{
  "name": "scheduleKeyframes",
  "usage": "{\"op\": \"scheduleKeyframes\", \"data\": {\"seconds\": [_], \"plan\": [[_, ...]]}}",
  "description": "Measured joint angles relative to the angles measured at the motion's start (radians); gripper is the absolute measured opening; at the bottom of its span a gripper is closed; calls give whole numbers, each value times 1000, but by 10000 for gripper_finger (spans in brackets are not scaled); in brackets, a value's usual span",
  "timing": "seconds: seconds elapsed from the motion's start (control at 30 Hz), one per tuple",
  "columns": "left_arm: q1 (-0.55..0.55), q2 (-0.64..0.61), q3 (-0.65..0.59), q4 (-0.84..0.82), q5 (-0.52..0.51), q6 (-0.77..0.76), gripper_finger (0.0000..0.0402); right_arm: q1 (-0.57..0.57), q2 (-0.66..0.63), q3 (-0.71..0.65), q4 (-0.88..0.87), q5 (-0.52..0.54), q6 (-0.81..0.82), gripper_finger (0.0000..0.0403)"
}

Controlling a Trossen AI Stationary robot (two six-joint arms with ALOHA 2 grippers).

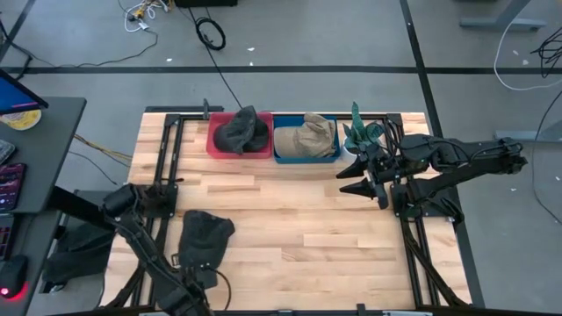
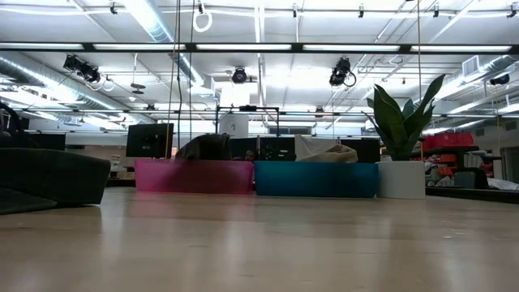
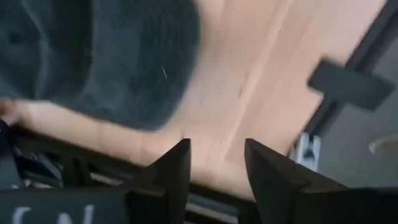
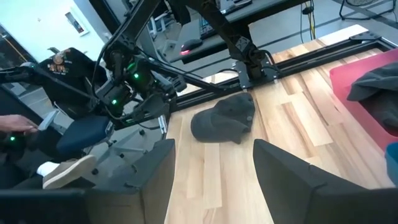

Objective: Pick & Place hat
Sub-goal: Put the black cap into the red bin

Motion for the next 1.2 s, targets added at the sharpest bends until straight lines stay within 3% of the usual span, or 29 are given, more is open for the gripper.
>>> {"op": "scheduleKeyframes", "data": {"seconds": [0.23,0.5,0.73,0.87,1.2], "plan": [[-13,3,-16,45,-178,13,232,0,14,0,3,5,32,219],[-28,3,-139,97,-160,1,304,0,50,0,3,5,73,219],[-27,3,-238,192,-163,23,314,0,69,0,3,3,100,219],[-27,1,-275,226,-167,108,314,0,69,0,16,4,100,219],[-25,1,-329,208,-229,55,311,-24,69,0,33,4,126,219]]}}
